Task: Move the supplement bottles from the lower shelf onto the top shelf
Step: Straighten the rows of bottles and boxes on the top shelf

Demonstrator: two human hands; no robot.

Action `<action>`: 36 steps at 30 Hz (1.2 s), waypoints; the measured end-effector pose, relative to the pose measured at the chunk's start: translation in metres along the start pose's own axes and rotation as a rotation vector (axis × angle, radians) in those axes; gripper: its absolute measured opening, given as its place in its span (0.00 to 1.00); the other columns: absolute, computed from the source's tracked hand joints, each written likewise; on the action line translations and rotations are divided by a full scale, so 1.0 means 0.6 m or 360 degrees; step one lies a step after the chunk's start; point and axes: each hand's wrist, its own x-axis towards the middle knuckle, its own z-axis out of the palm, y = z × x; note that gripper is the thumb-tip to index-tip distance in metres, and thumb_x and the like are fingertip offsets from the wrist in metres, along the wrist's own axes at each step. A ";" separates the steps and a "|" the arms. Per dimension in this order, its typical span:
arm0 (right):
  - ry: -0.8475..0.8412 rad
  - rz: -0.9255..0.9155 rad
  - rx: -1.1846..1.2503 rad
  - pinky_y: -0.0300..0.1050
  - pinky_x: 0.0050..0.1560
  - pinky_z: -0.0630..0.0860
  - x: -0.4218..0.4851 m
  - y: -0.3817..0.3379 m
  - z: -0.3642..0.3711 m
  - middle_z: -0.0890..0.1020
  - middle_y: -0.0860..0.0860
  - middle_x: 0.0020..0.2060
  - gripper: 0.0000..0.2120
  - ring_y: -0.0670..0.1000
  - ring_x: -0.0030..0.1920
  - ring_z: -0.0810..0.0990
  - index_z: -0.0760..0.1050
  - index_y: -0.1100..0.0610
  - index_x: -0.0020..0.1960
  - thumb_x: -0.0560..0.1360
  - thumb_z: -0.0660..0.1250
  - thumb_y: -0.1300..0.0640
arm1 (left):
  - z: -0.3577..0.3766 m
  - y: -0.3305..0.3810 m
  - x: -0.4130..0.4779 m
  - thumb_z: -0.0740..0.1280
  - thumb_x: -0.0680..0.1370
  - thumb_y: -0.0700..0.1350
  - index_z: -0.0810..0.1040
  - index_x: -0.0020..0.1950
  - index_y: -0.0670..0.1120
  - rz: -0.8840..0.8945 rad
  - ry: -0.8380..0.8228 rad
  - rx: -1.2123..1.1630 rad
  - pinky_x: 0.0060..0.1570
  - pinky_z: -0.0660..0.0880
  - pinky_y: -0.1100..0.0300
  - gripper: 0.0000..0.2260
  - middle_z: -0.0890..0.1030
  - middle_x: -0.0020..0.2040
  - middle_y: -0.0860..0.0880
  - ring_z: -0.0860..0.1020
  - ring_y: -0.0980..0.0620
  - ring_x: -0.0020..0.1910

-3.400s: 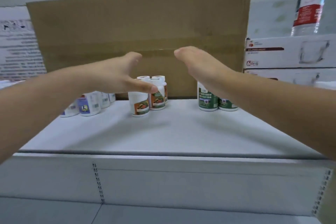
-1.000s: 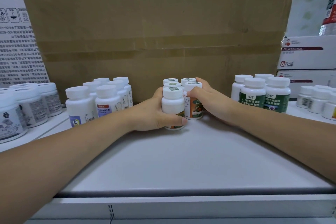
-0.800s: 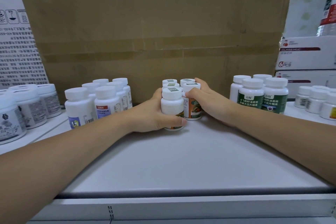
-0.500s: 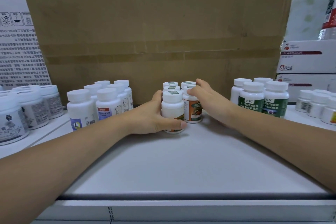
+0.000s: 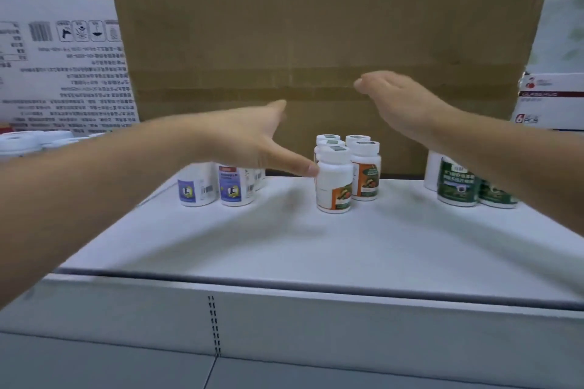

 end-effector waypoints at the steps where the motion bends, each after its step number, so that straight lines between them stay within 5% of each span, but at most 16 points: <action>1: 0.0017 -0.0048 0.0007 0.42 0.58 0.60 0.005 -0.021 0.000 0.69 0.48 0.71 0.23 0.44 0.63 0.66 0.65 0.52 0.73 0.81 0.53 0.45 | -0.019 -0.009 -0.011 0.69 0.52 0.77 0.47 0.79 0.51 0.0004 0.0036 0.0010 0.74 0.61 0.53 0.64 0.57 0.79 0.54 0.61 0.54 0.75; 8: -0.0041 0.0009 0.0502 0.51 0.69 0.66 0.048 -0.135 0.103 0.75 0.48 0.54 0.13 0.48 0.59 0.72 0.71 0.53 0.57 0.77 0.60 0.46 | -0.056 -0.123 -0.065 0.71 0.57 0.73 0.45 0.80 0.53 -0.0049 0.0193 -0.0148 0.69 0.57 0.62 0.60 0.54 0.79 0.56 0.58 0.55 0.76; 11: -0.0095 0.0127 0.0610 0.52 0.69 0.64 0.057 -0.151 0.181 0.71 0.48 0.65 0.36 0.48 0.65 0.68 0.65 0.58 0.70 0.70 0.61 0.36 | -0.037 -0.179 -0.065 0.72 0.56 0.70 0.40 0.80 0.50 -0.0121 0.0235 -0.0331 0.66 0.56 0.63 0.63 0.50 0.80 0.53 0.55 0.54 0.77; 13: -0.0073 0.0207 0.0651 0.55 0.70 0.63 0.062 -0.143 0.225 0.67 0.47 0.72 0.47 0.49 0.70 0.66 0.59 0.52 0.75 0.62 0.61 0.31 | -0.023 -0.209 -0.054 0.73 0.53 0.72 0.39 0.80 0.49 -0.0166 0.0212 -0.0490 0.65 0.59 0.62 0.67 0.54 0.80 0.51 0.59 0.53 0.76; 19: -0.0043 0.0457 0.1103 0.55 0.70 0.65 0.067 -0.082 0.300 0.72 0.48 0.69 0.33 0.51 0.67 0.72 0.70 0.47 0.64 0.65 0.63 0.29 | 0.020 -0.262 0.005 0.79 0.63 0.54 0.40 0.80 0.46 -0.0051 0.0132 -0.1083 0.53 0.66 0.65 0.59 0.70 0.68 0.59 0.69 0.62 0.57; 22: -0.0209 0.0582 0.1247 0.57 0.69 0.66 0.070 -0.061 0.312 0.78 0.50 0.64 0.45 0.53 0.64 0.77 0.69 0.48 0.69 0.58 0.66 0.25 | 0.042 -0.282 0.020 0.83 0.59 0.53 0.54 0.75 0.51 0.0059 0.0056 -0.1286 0.47 0.72 0.68 0.53 0.74 0.55 0.67 0.74 0.71 0.50; 23: -0.0248 0.0575 0.1260 0.56 0.68 0.67 0.069 -0.061 0.315 0.80 0.52 0.62 0.43 0.55 0.62 0.78 0.69 0.50 0.69 0.61 0.66 0.27 | 0.049 -0.287 0.026 0.84 0.55 0.55 0.59 0.69 0.53 0.0087 0.0024 -0.1352 0.51 0.75 0.64 0.49 0.78 0.56 0.64 0.77 0.68 0.54; 26: -0.0368 0.0507 0.1297 0.56 0.67 0.69 0.064 -0.062 0.321 0.81 0.55 0.60 0.35 0.56 0.61 0.79 0.71 0.56 0.69 0.71 0.59 0.33 | 0.066 -0.298 0.042 0.85 0.56 0.55 0.64 0.71 0.45 0.0200 -0.0099 -0.1537 0.64 0.72 0.43 0.50 0.78 0.65 0.48 0.78 0.47 0.63; 36: -0.0533 0.0504 0.1338 0.60 0.70 0.66 0.061 -0.062 0.319 0.82 0.56 0.58 0.34 0.58 0.60 0.80 0.74 0.56 0.66 0.71 0.56 0.34 | 0.074 -0.304 0.047 0.84 0.60 0.51 0.63 0.73 0.43 0.0328 -0.0204 -0.1561 0.66 0.70 0.43 0.48 0.78 0.65 0.44 0.77 0.43 0.64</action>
